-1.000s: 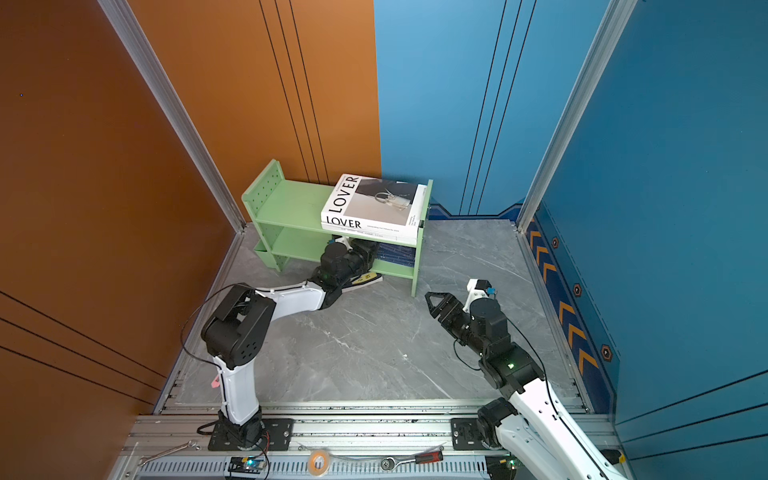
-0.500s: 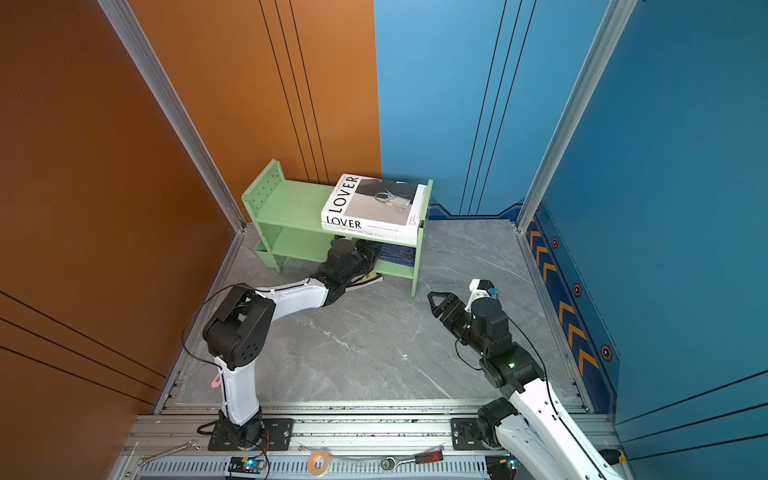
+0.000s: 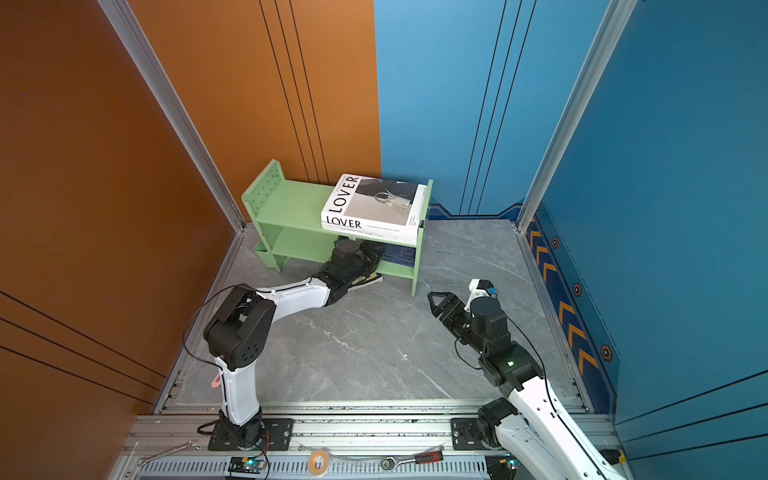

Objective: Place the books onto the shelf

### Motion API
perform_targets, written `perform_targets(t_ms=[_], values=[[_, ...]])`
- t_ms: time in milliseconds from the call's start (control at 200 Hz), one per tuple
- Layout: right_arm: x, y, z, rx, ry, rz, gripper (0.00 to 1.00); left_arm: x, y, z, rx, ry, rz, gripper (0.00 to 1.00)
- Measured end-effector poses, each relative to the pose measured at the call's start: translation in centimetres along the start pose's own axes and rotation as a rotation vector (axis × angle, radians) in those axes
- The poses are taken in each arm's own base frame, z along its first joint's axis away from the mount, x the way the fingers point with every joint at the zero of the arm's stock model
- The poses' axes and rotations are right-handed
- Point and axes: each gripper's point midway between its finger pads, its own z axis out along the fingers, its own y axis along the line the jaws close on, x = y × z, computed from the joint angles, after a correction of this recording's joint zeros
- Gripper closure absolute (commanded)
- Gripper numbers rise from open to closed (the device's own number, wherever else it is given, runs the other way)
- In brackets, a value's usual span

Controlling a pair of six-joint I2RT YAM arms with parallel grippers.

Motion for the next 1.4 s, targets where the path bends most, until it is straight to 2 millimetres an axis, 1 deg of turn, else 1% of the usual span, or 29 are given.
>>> perform_targets(t_ms=[255,335,446,526,746,881,986,1152,1247,1342,1402], values=[[0.0,0.0,0.0,0.0,0.0,0.0,0.25,0.7,-0.4,-0.5,-0.015,0.017,0.024,0.54],[0.0,0.0,0.0,-0.001,0.0,0.0,0.25,0.7,-0.5,-0.7,-0.023,0.019,0.033,0.49],[0.0,0.0,0.0,-0.001,-0.001,0.0,0.25,0.7,-0.7,-1.2,-0.038,0.027,0.039,0.46],[0.0,0.0,0.0,-0.001,-0.001,0.0,0.25,0.7,-0.5,-1.6,-0.057,0.042,0.045,0.4],[0.3,-0.6,0.1,0.007,0.004,0.002,0.24,0.6,0.8,-2.1,-0.126,0.09,0.064,0.36],[0.4,-0.7,0.1,0.008,0.004,0.002,0.25,0.3,0.4,-3.1,-0.146,0.092,0.09,0.34],[0.4,-0.7,0.1,0.007,0.003,0.002,0.24,-0.1,-0.6,-4.4,-0.145,0.094,0.111,0.33],[0.3,-0.7,0.1,0.006,0.002,0.002,0.25,-0.2,1.1,-6.9,-0.211,0.102,0.179,0.28],[0.3,-0.7,0.2,0.004,0.002,0.002,0.25,-0.9,1.0,-8.8,-0.201,0.09,0.227,0.26],[0.2,-0.5,0.2,-0.002,-0.002,0.0,0.24,-1.9,0.4,-11.2,-0.172,0.068,0.278,0.24],[0.2,-0.4,0.2,-0.006,-0.004,0.0,0.25,-2.3,0.3,-12.7,-0.164,0.057,0.315,0.23]])
